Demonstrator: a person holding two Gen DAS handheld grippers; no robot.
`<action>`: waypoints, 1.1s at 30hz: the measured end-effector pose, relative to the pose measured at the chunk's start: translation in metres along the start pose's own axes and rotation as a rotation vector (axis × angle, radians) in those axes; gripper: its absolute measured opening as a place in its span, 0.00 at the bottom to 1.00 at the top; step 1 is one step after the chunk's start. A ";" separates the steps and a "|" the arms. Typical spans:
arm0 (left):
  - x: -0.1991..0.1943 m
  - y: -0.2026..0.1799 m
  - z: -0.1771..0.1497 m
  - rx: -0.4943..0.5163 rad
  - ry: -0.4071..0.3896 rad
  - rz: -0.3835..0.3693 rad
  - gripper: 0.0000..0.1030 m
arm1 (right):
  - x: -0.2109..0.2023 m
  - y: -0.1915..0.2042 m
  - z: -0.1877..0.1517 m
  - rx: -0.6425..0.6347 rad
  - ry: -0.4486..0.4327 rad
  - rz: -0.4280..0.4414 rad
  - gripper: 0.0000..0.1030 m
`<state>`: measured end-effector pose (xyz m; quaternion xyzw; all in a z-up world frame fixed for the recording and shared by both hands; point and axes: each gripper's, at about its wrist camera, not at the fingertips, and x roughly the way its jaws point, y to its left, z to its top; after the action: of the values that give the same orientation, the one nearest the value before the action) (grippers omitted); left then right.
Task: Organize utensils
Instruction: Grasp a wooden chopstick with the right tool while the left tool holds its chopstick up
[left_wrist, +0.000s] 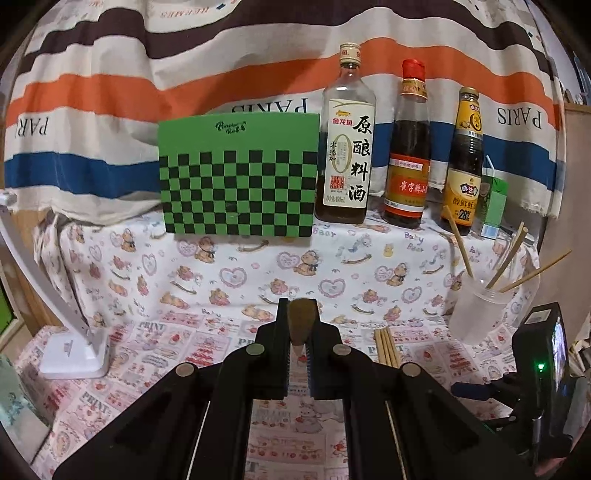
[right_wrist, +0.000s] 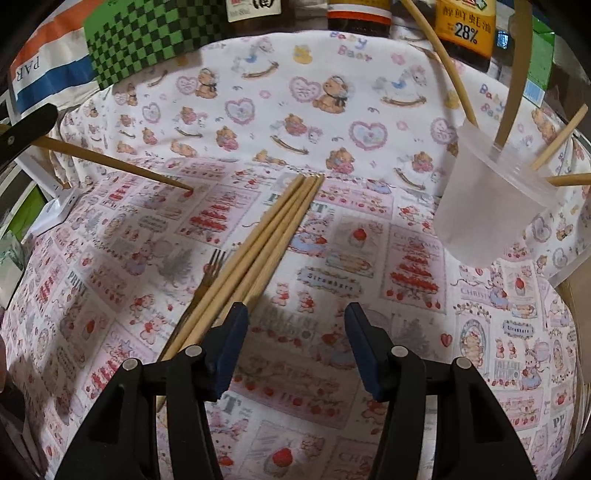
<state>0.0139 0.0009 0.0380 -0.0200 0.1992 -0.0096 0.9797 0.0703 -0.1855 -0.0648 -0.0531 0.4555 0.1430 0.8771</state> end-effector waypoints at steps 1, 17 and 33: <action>0.000 0.000 0.000 -0.002 0.002 -0.006 0.06 | 0.001 0.001 0.000 -0.003 0.003 0.005 0.56; -0.001 0.002 0.000 -0.012 0.003 -0.009 0.06 | 0.005 0.004 -0.004 0.000 0.053 0.044 0.56; 0.002 0.011 0.001 -0.059 0.017 -0.027 0.06 | -0.013 0.002 -0.002 0.012 -0.041 0.042 0.08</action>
<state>0.0160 0.0117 0.0379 -0.0517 0.2074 -0.0169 0.9767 0.0613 -0.1860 -0.0554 -0.0352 0.4393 0.1597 0.8833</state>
